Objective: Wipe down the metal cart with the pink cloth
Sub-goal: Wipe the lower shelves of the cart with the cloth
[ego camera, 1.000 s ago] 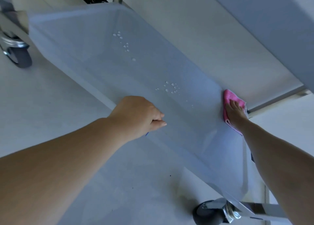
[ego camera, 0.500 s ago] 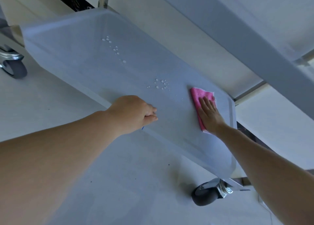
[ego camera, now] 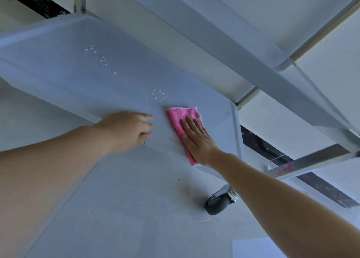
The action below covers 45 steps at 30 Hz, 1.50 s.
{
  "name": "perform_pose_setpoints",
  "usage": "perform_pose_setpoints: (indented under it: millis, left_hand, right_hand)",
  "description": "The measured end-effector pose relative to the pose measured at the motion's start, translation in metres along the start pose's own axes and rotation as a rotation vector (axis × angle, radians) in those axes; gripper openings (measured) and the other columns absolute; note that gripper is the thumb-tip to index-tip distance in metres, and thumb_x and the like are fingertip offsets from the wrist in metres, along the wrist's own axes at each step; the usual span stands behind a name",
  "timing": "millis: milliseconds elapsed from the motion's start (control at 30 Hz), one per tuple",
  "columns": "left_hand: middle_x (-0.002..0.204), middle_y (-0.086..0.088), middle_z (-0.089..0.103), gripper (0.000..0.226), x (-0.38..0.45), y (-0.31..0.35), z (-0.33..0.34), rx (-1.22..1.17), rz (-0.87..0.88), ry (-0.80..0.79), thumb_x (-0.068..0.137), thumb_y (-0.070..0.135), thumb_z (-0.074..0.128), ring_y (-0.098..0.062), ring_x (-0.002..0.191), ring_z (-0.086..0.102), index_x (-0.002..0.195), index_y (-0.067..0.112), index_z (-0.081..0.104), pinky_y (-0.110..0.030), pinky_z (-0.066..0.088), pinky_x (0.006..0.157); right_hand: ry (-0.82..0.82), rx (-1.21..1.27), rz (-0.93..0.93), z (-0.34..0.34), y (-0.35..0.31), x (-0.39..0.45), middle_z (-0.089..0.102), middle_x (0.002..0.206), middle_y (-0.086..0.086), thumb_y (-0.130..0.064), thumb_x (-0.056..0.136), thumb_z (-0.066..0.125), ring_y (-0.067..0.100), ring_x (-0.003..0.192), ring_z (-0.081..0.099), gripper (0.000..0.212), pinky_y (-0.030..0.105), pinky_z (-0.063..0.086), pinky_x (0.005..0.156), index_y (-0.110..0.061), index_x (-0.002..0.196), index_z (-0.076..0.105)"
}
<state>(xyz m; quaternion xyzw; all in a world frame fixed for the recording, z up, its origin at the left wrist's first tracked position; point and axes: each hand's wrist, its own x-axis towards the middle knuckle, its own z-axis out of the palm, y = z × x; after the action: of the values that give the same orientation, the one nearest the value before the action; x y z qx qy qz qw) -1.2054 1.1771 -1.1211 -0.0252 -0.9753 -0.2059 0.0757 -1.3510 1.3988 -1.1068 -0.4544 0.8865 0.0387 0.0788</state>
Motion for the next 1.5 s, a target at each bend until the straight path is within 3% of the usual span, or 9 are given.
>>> perform_pose_setpoints:
  millis: [100,267,367,433,633,933,1200,1367,1500]
  left_hand:
    - [0.134,-0.008,0.056,0.033,-0.013,-0.014,-0.006,0.028,0.027,0.162,0.093,0.028,0.047,-0.024,0.124,0.053,0.115,0.013,0.067,-0.036,0.039,0.104]
    - [0.144,-0.005,0.045,0.036,-0.018,-0.026,-0.009,0.062,-0.049,0.171,0.096,0.028,0.044,-0.019,0.135,0.039,0.127,0.016,0.058,-0.034,0.024,0.11]
    - [0.14,-0.002,0.05,0.046,-0.018,-0.029,-0.014,0.015,-0.081,0.204,0.091,0.035,0.033,-0.014,0.131,0.045,0.122,0.019,0.062,-0.029,0.029,0.106]
    - [0.136,0.005,0.054,0.035,-0.015,-0.034,-0.018,-0.015,-0.096,0.203,0.093,0.035,0.041,-0.011,0.127,0.049,0.115,0.026,0.067,-0.026,0.037,0.103]
    - [0.129,0.021,0.057,0.025,-0.009,-0.049,-0.021,-0.056,-0.122,0.183,0.089,0.042,0.052,0.001,0.122,0.05,0.109,0.038,0.067,-0.026,0.043,0.098]
    - [0.132,0.027,0.051,0.031,-0.01,-0.054,-0.006,-0.07,-0.121,0.215,0.093,0.046,0.042,0.01,0.126,0.04,0.117,0.042,0.061,-0.027,0.038,0.104]
    - [0.131,0.03,0.05,0.03,-0.009,-0.059,-0.005,-0.105,-0.144,0.177,0.093,0.047,0.043,0.014,0.124,0.039,0.116,0.042,0.061,-0.028,0.038,0.103]
    - [0.132,0.029,0.05,0.031,-0.009,-0.057,-0.01,-0.097,-0.172,0.149,0.093,0.048,0.043,0.012,0.125,0.039,0.116,0.041,0.062,-0.027,0.037,0.105]
    - [0.135,0.027,0.048,0.032,-0.009,-0.053,-0.015,-0.081,-0.162,0.104,0.094,0.046,0.043,0.01,0.129,0.036,0.12,0.039,0.06,-0.027,0.035,0.106]
  right_hand:
    - [0.013,0.015,-0.001,0.002,0.001,-0.001,-0.012,0.148,-0.014,-0.057,0.086,-0.003,0.001,0.131,-0.024,0.063,0.021,-0.018,0.109,-0.03,0.142,-0.009]
    - [0.016,0.007,0.006,-0.001,0.001,-0.002,-0.016,0.143,-0.015,-0.047,0.096,0.008,0.001,0.131,-0.024,0.056,0.02,-0.018,0.108,-0.025,0.146,-0.004]
    - [0.017,0.016,0.008,-0.001,0.004,0.001,-0.014,0.144,-0.015,-0.046,0.097,0.009,0.004,0.135,-0.021,0.055,0.025,-0.015,0.112,-0.025,0.145,-0.005]
    - [0.032,0.036,0.01,-0.001,0.005,0.006,-0.013,0.146,-0.014,-0.041,0.1,0.014,0.004,0.136,-0.019,0.051,0.023,-0.015,0.112,-0.026,0.143,-0.006]
    - [-0.031,-0.302,-0.111,-0.013,0.044,0.057,-0.001,0.151,0.029,-0.019,0.093,0.048,0.045,0.14,-0.006,0.067,0.044,-0.013,0.113,0.004,0.143,0.009]
    - [-0.072,-0.482,0.055,-0.034,0.088,0.158,0.008,0.152,0.026,-0.02,0.078,0.067,0.039,0.142,0.005,0.1,0.055,0.004,0.114,0.001,0.145,-0.003]
    - [-0.035,-0.461,0.09,-0.046,0.085,0.202,0.023,0.146,0.025,-0.017,0.083,0.057,0.042,0.138,0.015,0.089,0.061,0.009,0.111,0.0,0.145,-0.004]
    - [-0.052,-0.476,-0.094,-0.039,0.057,0.192,0.0,0.153,0.028,-0.02,0.083,0.059,0.039,0.142,-0.004,0.094,0.052,-0.007,0.115,-0.001,0.144,-0.01]
    - [0.018,-0.398,-0.311,-0.032,0.011,0.164,0.01,0.149,0.034,-0.021,0.086,0.059,0.05,0.138,0.005,0.079,0.053,-0.006,0.113,0.004,0.143,0.01]
